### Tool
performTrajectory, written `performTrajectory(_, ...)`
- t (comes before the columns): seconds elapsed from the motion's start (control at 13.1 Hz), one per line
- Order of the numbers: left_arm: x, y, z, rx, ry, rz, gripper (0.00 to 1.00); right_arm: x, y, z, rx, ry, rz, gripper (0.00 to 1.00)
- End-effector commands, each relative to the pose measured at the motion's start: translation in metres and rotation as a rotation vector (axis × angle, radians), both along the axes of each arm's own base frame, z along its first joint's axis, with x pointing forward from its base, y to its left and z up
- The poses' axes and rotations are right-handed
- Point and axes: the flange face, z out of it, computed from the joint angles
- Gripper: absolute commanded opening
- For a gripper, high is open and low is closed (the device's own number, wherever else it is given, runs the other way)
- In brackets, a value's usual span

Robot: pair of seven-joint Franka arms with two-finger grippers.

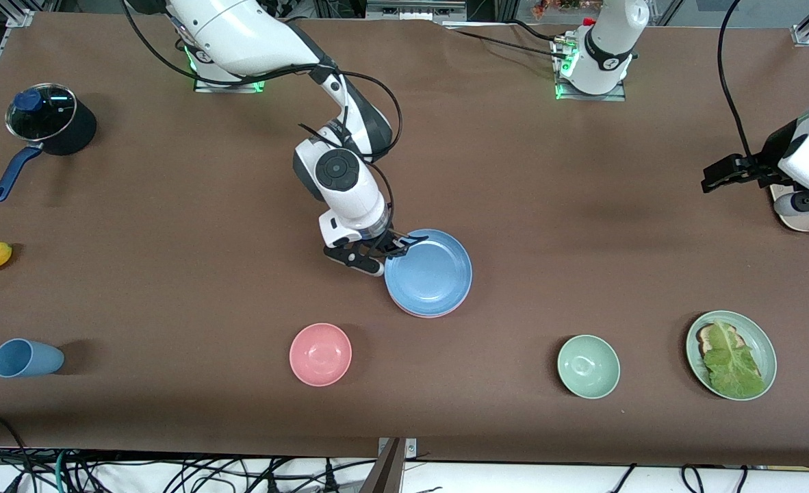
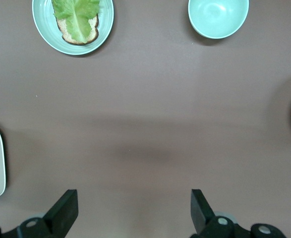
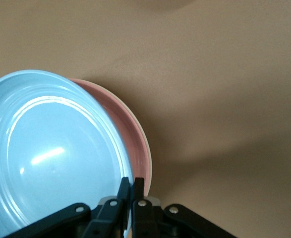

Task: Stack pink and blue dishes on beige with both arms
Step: 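Open the right gripper to release the blue plate rim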

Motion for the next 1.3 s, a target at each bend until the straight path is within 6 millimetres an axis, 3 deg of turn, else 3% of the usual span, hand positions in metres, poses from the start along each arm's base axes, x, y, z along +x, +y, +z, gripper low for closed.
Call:
performTrajectory(0.0,0.002,0.006,0.016,-0.025,-0.024,-0.011,1.0,0.004,0.006,-0.004,0.012,-0.016,-0.015,0.0)
performTrajectory(0.23,0.002,0.007,0.014,-0.031,-0.021,-0.039,1.0,0.006,0.006,-0.005,0.021,-0.029,-0.011,0.01)
performTrajectory(0.46,0.004,0.007,0.014,-0.03,-0.024,-0.041,1.0,0.007,0.004,-0.005,0.018,-0.029,-0.013,0.49)
performTrajectory(0.61,0.005,0.001,0.013,-0.03,-0.023,-0.049,1.0,0.008,0.002,-0.004,0.013,-0.028,-0.011,0.62)
performTrajectory(0.84,0.007,-0.002,0.01,-0.021,-0.016,-0.056,1.0,0.012,-0.006,0.006,-0.008,-0.02,-0.009,0.71)
performTrajectory(1.07,0.01,-0.004,0.022,-0.022,-0.042,-0.057,1.0,0.033,-0.056,0.038,-0.153,0.011,0.073,0.78)
performTrajectory(1.22,0.011,-0.003,0.022,-0.03,-0.044,-0.061,1.0,0.049,-0.104,0.065,-0.212,0.051,0.142,0.91)
